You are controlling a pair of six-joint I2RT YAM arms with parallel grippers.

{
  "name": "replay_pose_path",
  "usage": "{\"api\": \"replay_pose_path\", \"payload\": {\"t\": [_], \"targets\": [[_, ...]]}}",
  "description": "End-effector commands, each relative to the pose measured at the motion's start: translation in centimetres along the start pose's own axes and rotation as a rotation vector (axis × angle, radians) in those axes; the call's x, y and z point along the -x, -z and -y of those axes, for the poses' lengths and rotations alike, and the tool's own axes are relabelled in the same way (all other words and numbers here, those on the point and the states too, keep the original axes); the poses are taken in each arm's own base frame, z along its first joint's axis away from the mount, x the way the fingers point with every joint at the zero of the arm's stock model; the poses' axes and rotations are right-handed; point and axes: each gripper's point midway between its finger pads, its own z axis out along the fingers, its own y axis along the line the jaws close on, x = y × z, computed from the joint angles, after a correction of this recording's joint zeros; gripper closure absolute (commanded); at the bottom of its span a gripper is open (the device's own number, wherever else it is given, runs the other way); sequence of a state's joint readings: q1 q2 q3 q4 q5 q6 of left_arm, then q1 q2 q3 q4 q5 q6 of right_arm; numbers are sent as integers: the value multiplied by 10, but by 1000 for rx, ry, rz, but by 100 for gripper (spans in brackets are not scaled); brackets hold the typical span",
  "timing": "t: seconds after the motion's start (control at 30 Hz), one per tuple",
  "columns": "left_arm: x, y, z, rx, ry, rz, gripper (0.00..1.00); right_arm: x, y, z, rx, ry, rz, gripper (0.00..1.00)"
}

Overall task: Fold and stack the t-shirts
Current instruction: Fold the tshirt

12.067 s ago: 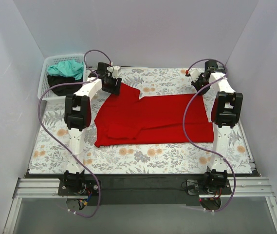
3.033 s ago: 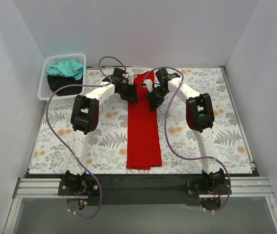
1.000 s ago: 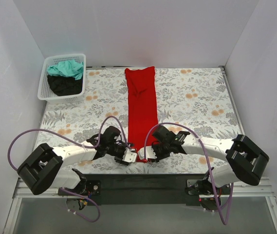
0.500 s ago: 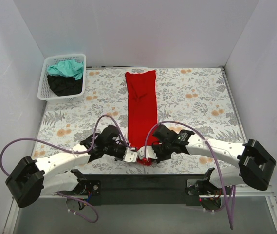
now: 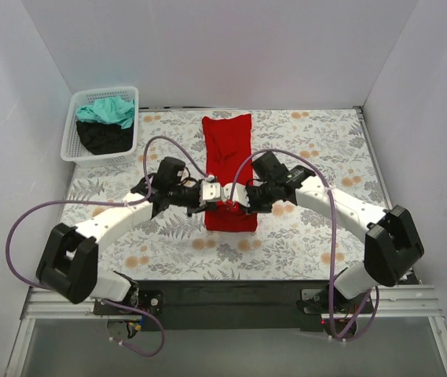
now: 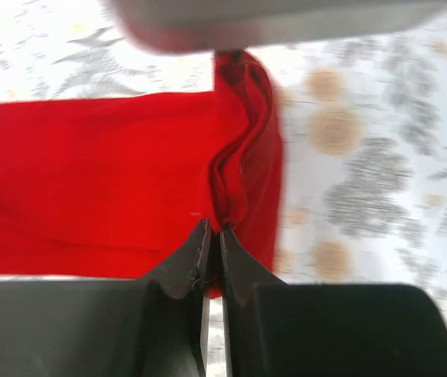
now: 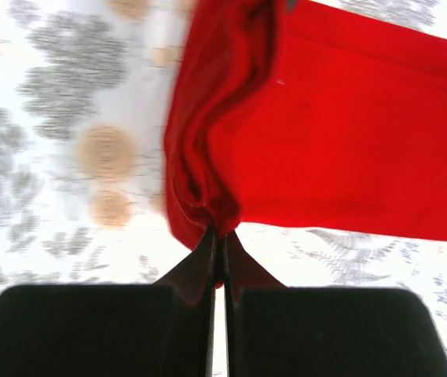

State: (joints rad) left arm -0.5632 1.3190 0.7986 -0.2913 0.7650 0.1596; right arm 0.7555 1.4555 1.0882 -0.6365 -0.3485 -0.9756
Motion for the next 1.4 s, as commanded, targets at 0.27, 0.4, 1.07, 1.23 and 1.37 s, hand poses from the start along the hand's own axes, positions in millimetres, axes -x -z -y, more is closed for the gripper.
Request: {"api": "replay_pose_path", "payload": {"t": [0.27, 0.4, 1.07, 1.23, 1.37], "targets": [[-9, -2, -133, 144, -62, 38, 100, -16, 1, 134, -131, 16, 6, 99], [-15, -4, -162, 177, -79, 37, 100, -27, 1, 156, -153, 16, -1, 99], [-60, -28, -226, 234, -97, 9, 100, -66, -41, 219, -171, 30, -43, 99], [-77, -36, -230, 238, -75, -6, 100, -75, -51, 225, -177, 29, -65, 99], [-90, -38, -237, 286, -63, -21, 98, -82, -55, 230, -189, 8, -86, 92]]}}
